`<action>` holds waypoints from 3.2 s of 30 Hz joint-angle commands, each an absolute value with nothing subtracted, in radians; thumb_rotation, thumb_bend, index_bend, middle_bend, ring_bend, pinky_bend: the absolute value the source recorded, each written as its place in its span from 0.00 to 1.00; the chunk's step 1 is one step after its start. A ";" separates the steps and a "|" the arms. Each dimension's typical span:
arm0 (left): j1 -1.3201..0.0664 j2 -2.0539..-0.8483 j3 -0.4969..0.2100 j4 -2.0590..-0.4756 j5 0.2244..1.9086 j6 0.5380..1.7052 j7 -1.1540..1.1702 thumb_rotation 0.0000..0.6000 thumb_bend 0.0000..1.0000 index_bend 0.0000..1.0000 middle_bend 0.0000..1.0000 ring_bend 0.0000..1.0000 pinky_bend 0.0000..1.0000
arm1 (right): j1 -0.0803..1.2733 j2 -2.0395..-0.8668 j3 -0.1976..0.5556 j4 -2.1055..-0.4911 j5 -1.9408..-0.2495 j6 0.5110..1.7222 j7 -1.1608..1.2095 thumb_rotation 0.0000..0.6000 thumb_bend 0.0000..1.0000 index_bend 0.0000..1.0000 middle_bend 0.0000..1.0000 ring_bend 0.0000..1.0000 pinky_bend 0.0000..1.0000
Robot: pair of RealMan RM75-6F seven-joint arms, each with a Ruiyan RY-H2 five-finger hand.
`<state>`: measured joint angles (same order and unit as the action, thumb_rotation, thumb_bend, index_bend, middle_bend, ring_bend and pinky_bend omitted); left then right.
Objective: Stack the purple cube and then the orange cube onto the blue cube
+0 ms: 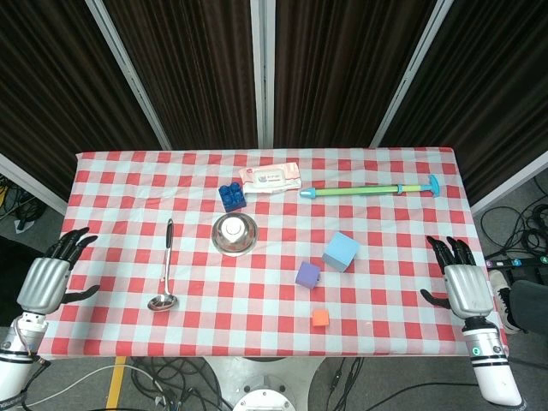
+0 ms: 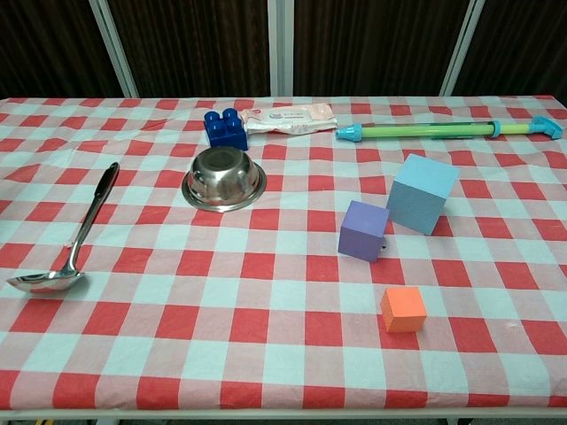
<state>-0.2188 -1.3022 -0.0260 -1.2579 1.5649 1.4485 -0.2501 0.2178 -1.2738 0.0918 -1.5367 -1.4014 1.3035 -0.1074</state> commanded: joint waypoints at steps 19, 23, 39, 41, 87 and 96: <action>-0.212 -1.294 -0.048 -1.246 1.528 1.449 -0.260 1.00 0.09 0.22 0.21 0.12 0.26 | 0.553 -1.144 0.132 -1.600 -1.591 0.956 -0.217 1.00 0.07 0.00 0.13 0.00 0.00; -0.208 -1.291 -0.053 -1.239 1.514 1.446 -0.269 1.00 0.09 0.22 0.21 0.12 0.26 | 0.663 -1.148 0.123 -1.570 -1.675 0.862 -0.167 1.00 0.06 0.00 0.15 0.00 0.00; -0.209 -1.310 -0.049 -1.202 1.503 1.418 -0.255 1.00 0.09 0.22 0.21 0.12 0.26 | 0.961 -1.268 -0.092 -1.241 -2.039 0.904 0.362 1.00 0.04 0.00 0.28 0.02 0.08; -0.208 -1.312 -0.051 -1.197 1.498 1.416 -0.253 1.00 0.09 0.22 0.21 0.12 0.26 | 0.981 -1.284 -0.106 -1.212 -2.051 0.908 0.382 1.00 0.04 0.00 0.28 0.02 0.08; -0.197 -1.339 -0.077 -1.124 1.442 1.380 -0.270 1.00 0.09 0.23 0.21 0.12 0.26 | 1.146 -1.536 -0.303 -0.813 -2.064 1.063 0.587 1.00 0.08 0.00 0.27 0.02 0.10; -0.196 -1.341 -0.078 -1.116 1.439 1.374 -0.278 1.00 0.09 0.23 0.21 0.12 0.26 | 1.158 -1.552 -0.318 -0.803 -2.054 1.062 0.592 1.00 0.08 0.00 0.27 0.01 0.10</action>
